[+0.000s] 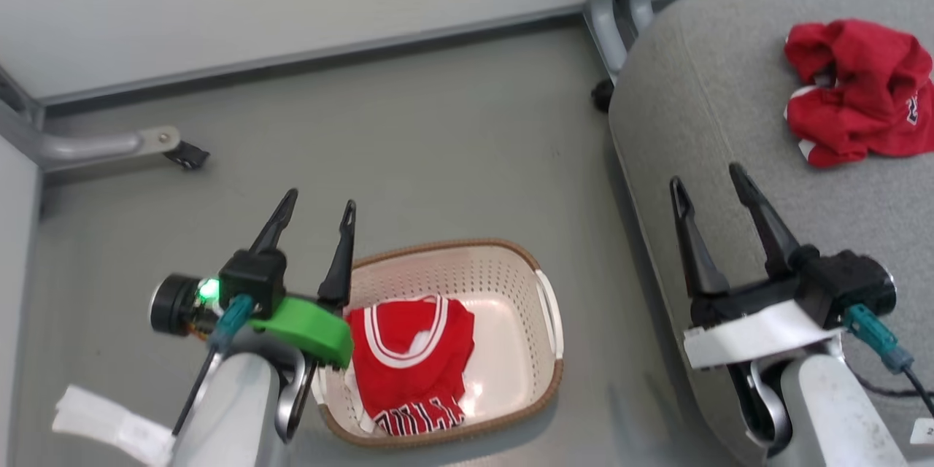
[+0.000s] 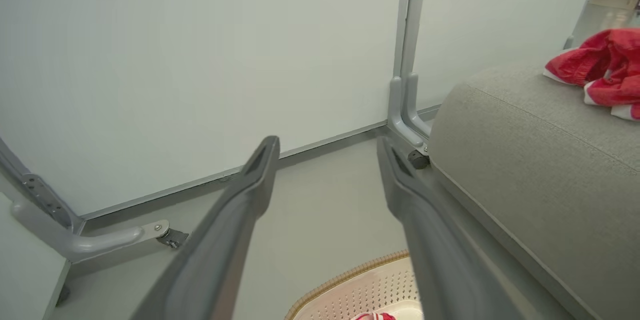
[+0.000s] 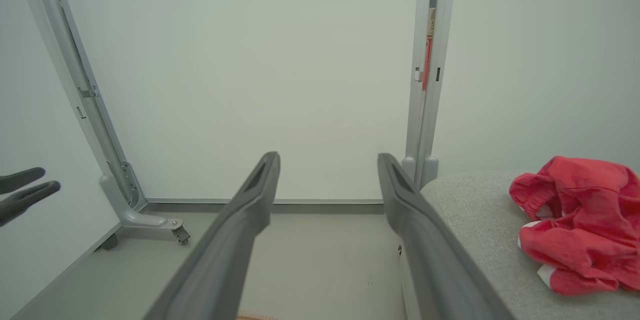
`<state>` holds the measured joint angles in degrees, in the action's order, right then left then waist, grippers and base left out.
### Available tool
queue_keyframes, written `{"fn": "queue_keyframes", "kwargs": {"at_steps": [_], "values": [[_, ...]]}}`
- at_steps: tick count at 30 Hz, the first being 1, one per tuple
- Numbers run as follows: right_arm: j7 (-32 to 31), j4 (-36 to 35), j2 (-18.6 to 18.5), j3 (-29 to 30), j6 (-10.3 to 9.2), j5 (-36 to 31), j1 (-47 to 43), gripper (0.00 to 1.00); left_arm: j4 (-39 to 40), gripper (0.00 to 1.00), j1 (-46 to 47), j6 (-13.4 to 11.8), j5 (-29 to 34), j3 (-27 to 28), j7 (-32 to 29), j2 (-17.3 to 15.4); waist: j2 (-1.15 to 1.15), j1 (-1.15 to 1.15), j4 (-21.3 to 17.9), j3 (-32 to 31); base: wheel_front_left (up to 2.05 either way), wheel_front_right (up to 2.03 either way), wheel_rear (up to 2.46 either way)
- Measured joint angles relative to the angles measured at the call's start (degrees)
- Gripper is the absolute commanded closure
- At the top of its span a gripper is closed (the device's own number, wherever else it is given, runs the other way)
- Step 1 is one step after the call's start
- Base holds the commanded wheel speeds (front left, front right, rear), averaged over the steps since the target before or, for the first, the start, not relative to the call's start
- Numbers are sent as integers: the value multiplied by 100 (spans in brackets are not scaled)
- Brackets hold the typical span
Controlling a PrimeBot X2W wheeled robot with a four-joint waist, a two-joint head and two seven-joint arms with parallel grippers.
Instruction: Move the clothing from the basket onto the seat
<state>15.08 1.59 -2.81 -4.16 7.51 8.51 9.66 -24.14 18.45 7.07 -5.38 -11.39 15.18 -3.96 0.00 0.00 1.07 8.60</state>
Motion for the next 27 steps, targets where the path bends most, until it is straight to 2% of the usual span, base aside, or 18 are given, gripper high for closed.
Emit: {"fn": "queue_keyframes", "kwargs": {"at_steps": [8,27], "values": [[0,-181,-1,-54,0,60,772,0,-951,0,1092,24,44,-730,0,-219,0,0,-332,783,0,0,0],[0,-545,-4,-316,1,285,1969,0,-3510,0,3217,34,-308,-2963,-85,-748,0,1,-1063,2866,0,0,0]]}}
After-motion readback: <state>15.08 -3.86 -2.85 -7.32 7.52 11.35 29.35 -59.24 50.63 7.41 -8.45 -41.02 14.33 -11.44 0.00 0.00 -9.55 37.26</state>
